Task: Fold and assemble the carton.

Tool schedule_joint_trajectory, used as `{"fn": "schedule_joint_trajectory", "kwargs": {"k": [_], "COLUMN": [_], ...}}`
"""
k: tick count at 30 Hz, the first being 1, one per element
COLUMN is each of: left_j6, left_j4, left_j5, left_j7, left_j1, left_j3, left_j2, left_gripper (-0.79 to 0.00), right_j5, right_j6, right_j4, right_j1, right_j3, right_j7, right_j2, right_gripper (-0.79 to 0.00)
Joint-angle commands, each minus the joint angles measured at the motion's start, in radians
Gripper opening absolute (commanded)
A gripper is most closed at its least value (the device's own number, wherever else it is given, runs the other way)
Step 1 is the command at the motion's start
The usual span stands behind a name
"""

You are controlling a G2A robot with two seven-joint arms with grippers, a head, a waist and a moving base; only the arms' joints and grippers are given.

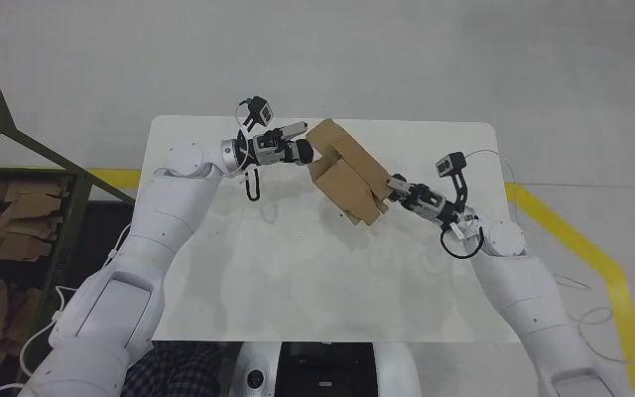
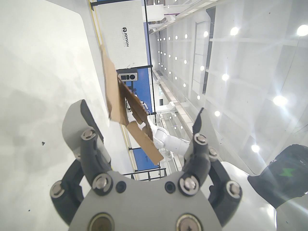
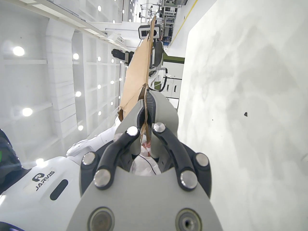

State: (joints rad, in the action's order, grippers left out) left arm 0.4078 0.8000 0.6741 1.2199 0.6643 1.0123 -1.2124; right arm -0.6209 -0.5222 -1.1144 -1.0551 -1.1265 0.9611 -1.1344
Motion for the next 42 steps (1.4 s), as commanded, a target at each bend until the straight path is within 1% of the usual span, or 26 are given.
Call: {"fn": "schedule_joint_trajectory", "kwargs": {"k": [1, 7, 12, 16, 21, 22, 26, 35, 36, 37, 39, 40, 42], "left_j6": [0.0, 0.0, 0.0, 0.0, 0.0, 0.0, -0.037, -0.078, -0.082, -0.083, -0.084, -0.085, -0.087], "left_j4": [0.0, 0.0, 0.0, 0.0, 0.0, 0.0, 0.055, 0.145, 0.152, 0.157, 0.162, 0.161, 0.154], "left_j5": [0.0, 0.0, 0.0, 0.0, 0.0, 0.0, -0.043, -0.088, -0.09, -0.093, -0.099, -0.099, -0.096], "left_j7": [0.0, 0.0, 0.0, 0.0, 0.0, 0.0, -0.049, -0.079, -0.077, -0.08, -0.089, -0.092, -0.095], "left_j1": [0.0, 0.0, 0.0, 0.0, 0.0, 0.0, 0.028, 0.06, 0.062, 0.064, 0.067, 0.069, 0.07], "left_j3": [0.0, 0.0, 0.0, 0.0, 0.0, 0.0, -0.002, -0.025, -0.03, -0.034, -0.04, -0.043, -0.045], "left_j2": [0.0, 0.0, 0.0, 0.0, 0.0, 0.0, 0.003, -0.003, -0.005, -0.006, -0.01, -0.011, -0.014], "left_gripper": [0.0, 0.0, 0.0, 0.0, 0.0, 0.0, 0.0, 0.0, -0.025, -0.16, -0.32, -0.385, -0.431], "right_j5": [0.026, 0.136, 0.259, 0.348, 0.393, 0.397, 0.412, 0.472, 0.478, 0.484, 0.495, 0.5, 0.51], "right_j6": [-0.005, -0.003, 0.029, 0.053, 0.092, 0.1, 0.126, 0.164, 0.165, 0.165, 0.167, 0.166, 0.169], "right_j4": [-0.019, -0.092, -0.179, -0.233, -0.266, -0.271, -0.285, -0.323, -0.327, -0.331, -0.337, -0.34, -0.345], "right_j1": [-0.011, -0.056, -0.099, -0.125, -0.137, -0.138, -0.145, -0.172, -0.176, -0.181, -0.189, -0.193, -0.201], "right_j3": [-0.014, -0.049, -0.054, -0.04, -0.019, -0.015, -0.007, -0.006, -0.008, -0.01, -0.014, -0.018, -0.024], "right_j7": [-0.037, -0.177, -0.324, -0.436, -0.544, -0.56, -0.616, -0.69, -0.696, -0.702, -0.713, -0.719, -0.727], "right_j2": [0.003, 0.01, 0.009, 0.003, -0.008, -0.011, -0.018, -0.027, -0.027, -0.028, -0.028, -0.029, -0.029], "right_gripper": [-0.785, -0.785, -0.785, -0.785, -0.785, -0.785, -0.785, -0.785, -0.785, -0.785, -0.785, -0.785, -0.785]}}
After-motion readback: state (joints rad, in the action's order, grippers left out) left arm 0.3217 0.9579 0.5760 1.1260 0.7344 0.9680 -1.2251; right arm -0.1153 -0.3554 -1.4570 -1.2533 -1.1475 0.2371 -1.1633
